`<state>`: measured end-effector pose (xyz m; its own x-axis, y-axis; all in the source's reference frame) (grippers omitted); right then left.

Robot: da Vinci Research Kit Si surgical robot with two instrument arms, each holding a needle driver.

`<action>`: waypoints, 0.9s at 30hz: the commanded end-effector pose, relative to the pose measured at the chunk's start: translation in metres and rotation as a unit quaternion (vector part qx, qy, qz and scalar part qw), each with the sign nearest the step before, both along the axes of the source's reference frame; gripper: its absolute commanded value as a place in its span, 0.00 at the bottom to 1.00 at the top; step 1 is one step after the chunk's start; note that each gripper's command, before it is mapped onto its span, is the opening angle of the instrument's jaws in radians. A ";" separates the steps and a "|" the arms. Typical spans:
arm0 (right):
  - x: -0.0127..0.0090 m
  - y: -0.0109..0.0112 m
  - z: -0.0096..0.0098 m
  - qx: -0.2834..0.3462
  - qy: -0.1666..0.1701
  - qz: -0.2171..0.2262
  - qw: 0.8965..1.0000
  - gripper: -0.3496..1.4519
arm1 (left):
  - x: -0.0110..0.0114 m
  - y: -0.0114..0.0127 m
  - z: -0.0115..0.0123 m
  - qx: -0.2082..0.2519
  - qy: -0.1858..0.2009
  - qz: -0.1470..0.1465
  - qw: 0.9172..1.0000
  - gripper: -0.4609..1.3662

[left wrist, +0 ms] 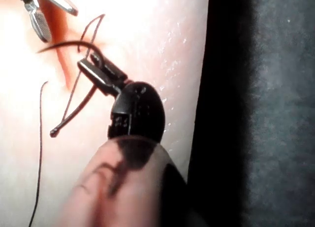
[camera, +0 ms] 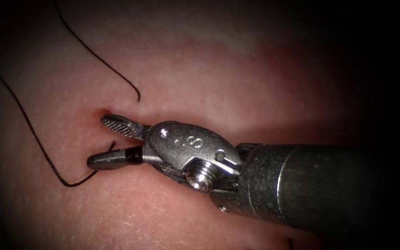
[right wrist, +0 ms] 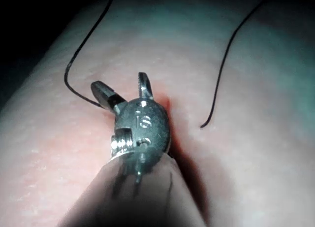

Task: Wound Closure
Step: Pull the string through the cut with the right gripper

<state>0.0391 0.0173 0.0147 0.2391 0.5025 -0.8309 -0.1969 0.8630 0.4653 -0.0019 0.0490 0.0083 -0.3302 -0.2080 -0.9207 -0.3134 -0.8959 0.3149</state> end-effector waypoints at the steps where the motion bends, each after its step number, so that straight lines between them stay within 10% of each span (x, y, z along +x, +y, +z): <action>1: -0.0001 0.0001 0.0005 -0.018 0.004 -0.013 1.000 0.35 | 0.0000 0.0000 0.0000 0.001 0.000 0.002 1.000 0.06; 4: -0.0001 -0.0003 0.0015 -0.066 0.025 -0.054 0.996 0.12 | 0.0001 0.0000 0.0000 0.001 0.000 0.002 1.000 0.06; 27: -0.0002 -0.0019 0.0066 -0.163 0.040 -0.100 0.981 0.58 | 0.0001 0.0000 0.0000 0.006 -0.003 0.001 1.000 0.06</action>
<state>0.0393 0.0153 0.0217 0.2336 0.1539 -0.9601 0.0145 0.9867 0.1617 -0.0019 0.0490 0.0083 -0.3235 -0.1998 -0.9249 -0.3141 -0.8994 0.3042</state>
